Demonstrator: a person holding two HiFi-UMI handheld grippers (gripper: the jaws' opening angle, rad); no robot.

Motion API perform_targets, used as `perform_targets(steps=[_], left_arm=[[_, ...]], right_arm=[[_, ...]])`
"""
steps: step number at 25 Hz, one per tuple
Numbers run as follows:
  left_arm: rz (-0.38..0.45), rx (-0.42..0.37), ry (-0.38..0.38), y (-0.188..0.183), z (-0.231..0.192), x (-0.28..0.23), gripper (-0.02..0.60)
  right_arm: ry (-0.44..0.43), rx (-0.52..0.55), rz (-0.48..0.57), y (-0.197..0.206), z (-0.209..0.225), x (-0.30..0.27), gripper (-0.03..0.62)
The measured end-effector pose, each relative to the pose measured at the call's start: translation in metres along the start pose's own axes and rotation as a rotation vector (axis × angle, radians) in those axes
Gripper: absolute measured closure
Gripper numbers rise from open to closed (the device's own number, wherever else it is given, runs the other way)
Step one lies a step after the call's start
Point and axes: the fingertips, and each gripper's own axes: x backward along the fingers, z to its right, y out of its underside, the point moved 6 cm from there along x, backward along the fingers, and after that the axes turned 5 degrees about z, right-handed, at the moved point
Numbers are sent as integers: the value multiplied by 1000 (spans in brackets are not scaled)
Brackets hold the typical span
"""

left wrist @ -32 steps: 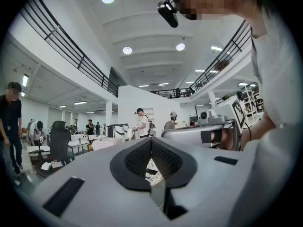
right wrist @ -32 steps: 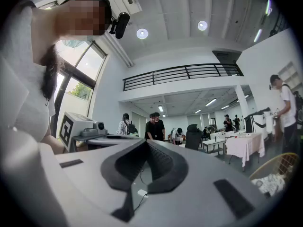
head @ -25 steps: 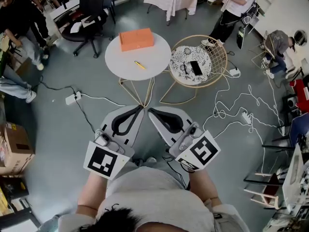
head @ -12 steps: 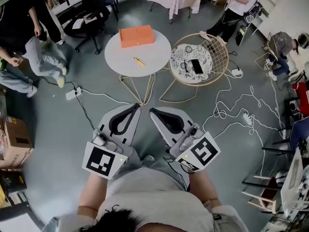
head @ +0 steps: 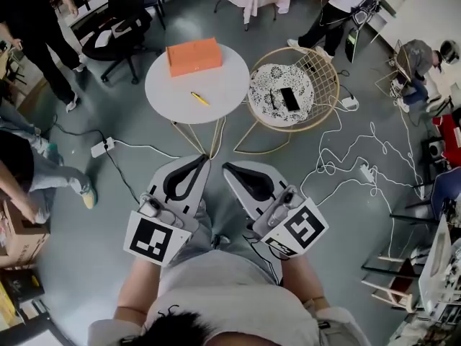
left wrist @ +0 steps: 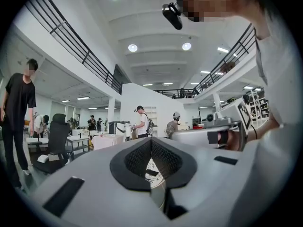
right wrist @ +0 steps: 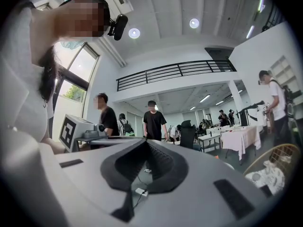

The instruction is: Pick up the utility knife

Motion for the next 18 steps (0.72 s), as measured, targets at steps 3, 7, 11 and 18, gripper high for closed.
perform_targets(steps=[3,7,11,18], left_arm=[[2,3,13,0,-23,-22,571],[2,-2,24,1,-58,-42,571],[-4,-8,27,5,-94,-56,571],[0,9,31,14,-142,-68,571]], right_arm=[[12,0,0,-2,24,-21,586],[18,1,4,-2,48,-54,586],[21,1,-3,3,68,-87,586],[30,8,-11,10,89,-132,586]])
